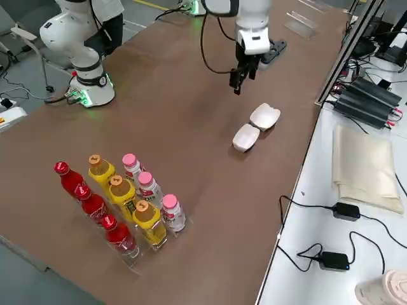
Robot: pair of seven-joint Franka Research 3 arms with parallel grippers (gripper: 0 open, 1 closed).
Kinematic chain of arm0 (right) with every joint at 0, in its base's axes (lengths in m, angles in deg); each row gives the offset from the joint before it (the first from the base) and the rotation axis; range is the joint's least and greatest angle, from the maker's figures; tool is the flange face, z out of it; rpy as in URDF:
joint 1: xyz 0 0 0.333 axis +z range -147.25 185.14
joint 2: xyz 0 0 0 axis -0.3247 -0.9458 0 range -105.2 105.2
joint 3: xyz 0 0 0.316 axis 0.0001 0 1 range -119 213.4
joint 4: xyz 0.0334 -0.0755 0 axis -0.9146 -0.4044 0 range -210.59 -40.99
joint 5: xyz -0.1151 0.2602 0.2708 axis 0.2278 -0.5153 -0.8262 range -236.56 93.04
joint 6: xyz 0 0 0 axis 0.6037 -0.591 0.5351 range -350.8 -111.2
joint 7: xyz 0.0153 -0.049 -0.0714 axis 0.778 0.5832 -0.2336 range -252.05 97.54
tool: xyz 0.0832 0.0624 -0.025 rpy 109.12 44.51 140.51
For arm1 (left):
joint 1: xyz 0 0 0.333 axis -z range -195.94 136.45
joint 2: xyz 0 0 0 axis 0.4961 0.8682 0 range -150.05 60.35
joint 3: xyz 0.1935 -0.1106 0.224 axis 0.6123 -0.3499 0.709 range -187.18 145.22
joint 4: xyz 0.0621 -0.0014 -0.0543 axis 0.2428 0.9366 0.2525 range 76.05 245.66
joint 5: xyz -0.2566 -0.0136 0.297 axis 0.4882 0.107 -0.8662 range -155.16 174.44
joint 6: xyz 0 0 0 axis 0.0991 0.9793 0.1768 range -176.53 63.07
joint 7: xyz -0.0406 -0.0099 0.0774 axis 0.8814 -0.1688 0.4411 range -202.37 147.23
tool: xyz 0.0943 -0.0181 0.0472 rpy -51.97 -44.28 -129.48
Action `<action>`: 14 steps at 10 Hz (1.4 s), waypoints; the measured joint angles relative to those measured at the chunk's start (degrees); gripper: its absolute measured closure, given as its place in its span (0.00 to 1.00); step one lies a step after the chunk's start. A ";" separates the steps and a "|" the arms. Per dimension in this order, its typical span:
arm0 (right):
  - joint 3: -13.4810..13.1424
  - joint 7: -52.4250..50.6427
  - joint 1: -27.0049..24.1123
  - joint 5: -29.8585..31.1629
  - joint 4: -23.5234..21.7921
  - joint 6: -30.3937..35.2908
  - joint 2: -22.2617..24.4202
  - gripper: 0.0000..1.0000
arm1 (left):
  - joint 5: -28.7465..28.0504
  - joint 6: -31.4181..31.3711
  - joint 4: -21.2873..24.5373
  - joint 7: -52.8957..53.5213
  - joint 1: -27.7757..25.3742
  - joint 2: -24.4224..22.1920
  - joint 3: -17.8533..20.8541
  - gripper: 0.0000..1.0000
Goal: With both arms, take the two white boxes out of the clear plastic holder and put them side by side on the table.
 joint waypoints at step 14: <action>-6.11 -8.86 -2.08 1.06 7.60 22.21 8.77 0.00 | 0.01 0.00 -0.01 0.03 -0.46 0.60 0.16 0.00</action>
